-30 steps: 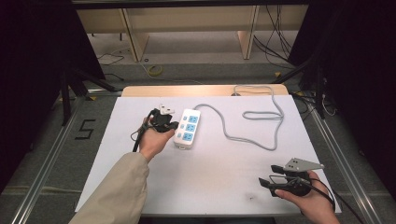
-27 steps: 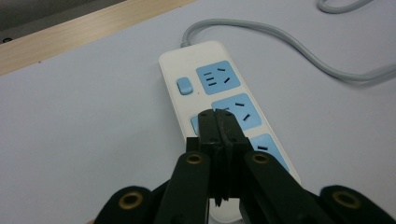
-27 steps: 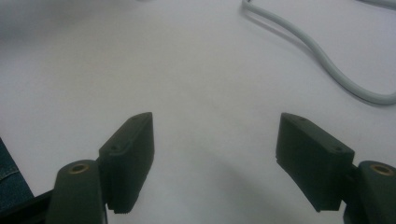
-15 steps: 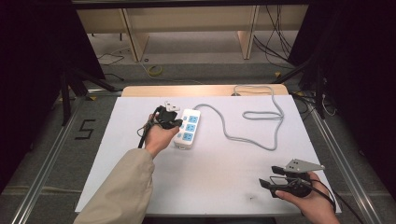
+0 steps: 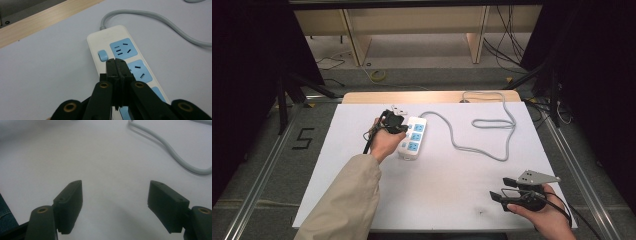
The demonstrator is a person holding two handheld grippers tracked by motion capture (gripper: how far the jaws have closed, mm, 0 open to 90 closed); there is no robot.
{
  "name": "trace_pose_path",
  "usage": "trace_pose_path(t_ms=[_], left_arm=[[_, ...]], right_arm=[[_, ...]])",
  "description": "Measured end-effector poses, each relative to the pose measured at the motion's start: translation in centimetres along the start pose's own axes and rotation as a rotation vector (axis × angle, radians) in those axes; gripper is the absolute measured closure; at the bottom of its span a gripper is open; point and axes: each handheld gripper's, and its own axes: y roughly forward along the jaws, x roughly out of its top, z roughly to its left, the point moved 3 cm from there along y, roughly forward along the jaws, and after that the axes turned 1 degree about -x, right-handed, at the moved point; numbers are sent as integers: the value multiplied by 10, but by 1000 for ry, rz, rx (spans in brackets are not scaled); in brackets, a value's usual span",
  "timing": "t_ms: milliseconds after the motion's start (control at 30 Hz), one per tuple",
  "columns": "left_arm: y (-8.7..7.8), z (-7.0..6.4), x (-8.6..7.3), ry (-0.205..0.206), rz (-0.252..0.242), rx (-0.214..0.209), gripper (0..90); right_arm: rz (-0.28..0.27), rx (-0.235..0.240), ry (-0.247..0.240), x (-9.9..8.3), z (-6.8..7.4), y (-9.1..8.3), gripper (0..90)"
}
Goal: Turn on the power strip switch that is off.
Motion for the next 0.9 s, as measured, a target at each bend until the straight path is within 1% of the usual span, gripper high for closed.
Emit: trace_pose_path(t_ms=[100, 233, 267, 400, 633, 767, 900], left_arm=[[4, 1, 1, 0, 6, -1, 898], [10, 3, 1, -10, 13, 4, 898], [11, 4, 1, -6, 19, 7, 898], [14, 7, 3, -20, 27, 24, 898], [20, 7, 5, -21, 28, 16, 898], [24, 9, 4, -30, 26, 13, 898], [25, 10, 5, -25, 25, 13, 898]], right_arm=[[2, 3, 0, 0, 0, 0, 288], [1, 3, 2, 0, 0, 0, 288], [0, 3, 2, 0, 0, 0, 288], [-2, 6, 3, 0, 1, 1, 288], [0, 6, 3, 0, 1, 1, 287], [1, 7, 3, 0, 1, 1, 285], [1, 9, 2, 0, 1, 1, 285]])
